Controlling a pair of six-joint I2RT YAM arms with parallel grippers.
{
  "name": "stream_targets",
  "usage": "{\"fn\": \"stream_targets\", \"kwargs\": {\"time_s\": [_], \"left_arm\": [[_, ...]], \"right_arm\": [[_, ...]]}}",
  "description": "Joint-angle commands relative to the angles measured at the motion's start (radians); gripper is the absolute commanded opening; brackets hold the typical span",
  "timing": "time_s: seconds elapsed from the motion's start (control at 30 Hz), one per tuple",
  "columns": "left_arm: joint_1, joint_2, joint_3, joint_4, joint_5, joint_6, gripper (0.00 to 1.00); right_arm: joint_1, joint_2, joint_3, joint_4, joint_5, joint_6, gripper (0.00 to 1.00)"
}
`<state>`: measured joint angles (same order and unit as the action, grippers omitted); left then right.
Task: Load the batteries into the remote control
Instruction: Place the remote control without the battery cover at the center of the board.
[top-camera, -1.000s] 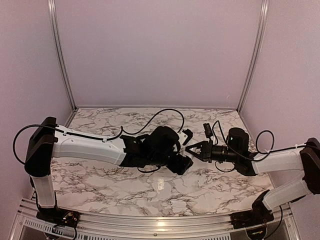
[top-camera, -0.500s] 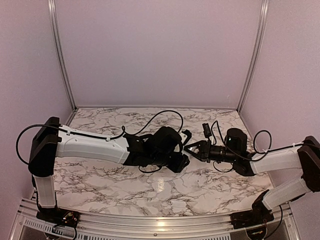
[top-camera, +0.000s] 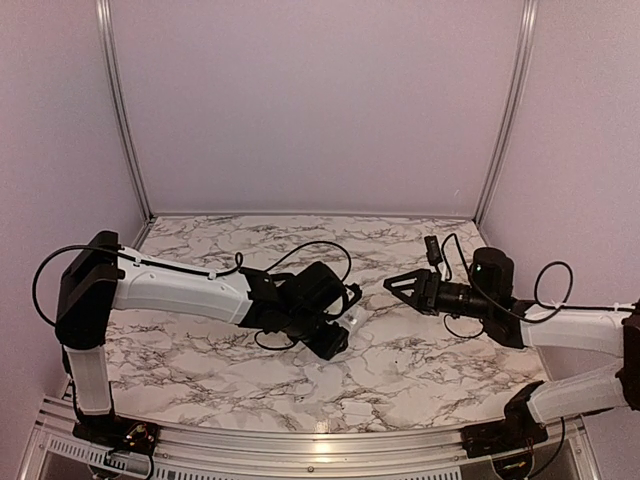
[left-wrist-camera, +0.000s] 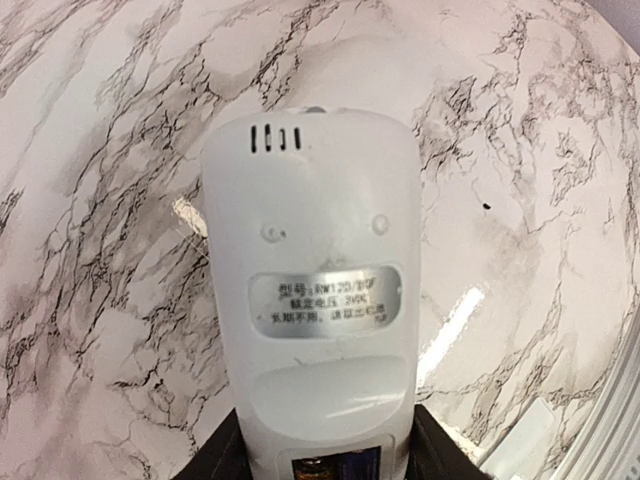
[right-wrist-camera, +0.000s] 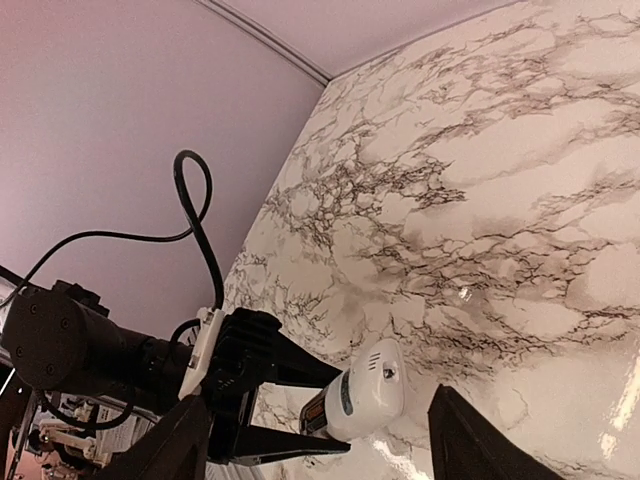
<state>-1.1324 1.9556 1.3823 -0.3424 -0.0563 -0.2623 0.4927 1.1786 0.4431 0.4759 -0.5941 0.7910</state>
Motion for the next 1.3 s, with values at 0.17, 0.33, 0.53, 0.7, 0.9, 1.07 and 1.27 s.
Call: {"fn": "stream_targets", "kwargs": {"time_s": [0.17, 0.33, 0.53, 0.7, 0.9, 1.07, 1.27], "left_arm": [[0.033, 0.060, 0.026, -0.153, 0.052, 0.022, 0.26], [0.038, 0.091, 0.045, -0.181, 0.047, 0.028, 0.26], [0.042, 0.127, 0.067, -0.216, 0.046, 0.042, 0.28], [0.042, 0.132, 0.079, -0.231, 0.053, 0.058, 0.44], [0.042, 0.065, 0.090, -0.224, 0.086, 0.127, 0.65], [0.035, -0.062, 0.034, -0.147, 0.069, 0.210, 0.73], [-0.026, -0.191, -0.156, 0.006, 0.168, 0.392, 0.69]], "right_arm": [[-0.023, -0.177, 0.094, -0.302, 0.125, -0.166, 0.99], [-0.032, -0.213, 0.136, -0.372, 0.132, -0.225, 0.99], [-0.036, -0.263, 0.095, -0.346, 0.203, -0.211, 0.99], [-0.040, -0.307, 0.079, -0.338, 0.230, -0.218, 0.99], [-0.040, -0.310, 0.106, -0.378, 0.208, -0.259, 0.99], [-0.042, -0.317, 0.123, -0.404, 0.136, -0.328, 0.99], [-0.042, -0.345, 0.125, -0.471, 0.084, -0.387, 0.99]]}}
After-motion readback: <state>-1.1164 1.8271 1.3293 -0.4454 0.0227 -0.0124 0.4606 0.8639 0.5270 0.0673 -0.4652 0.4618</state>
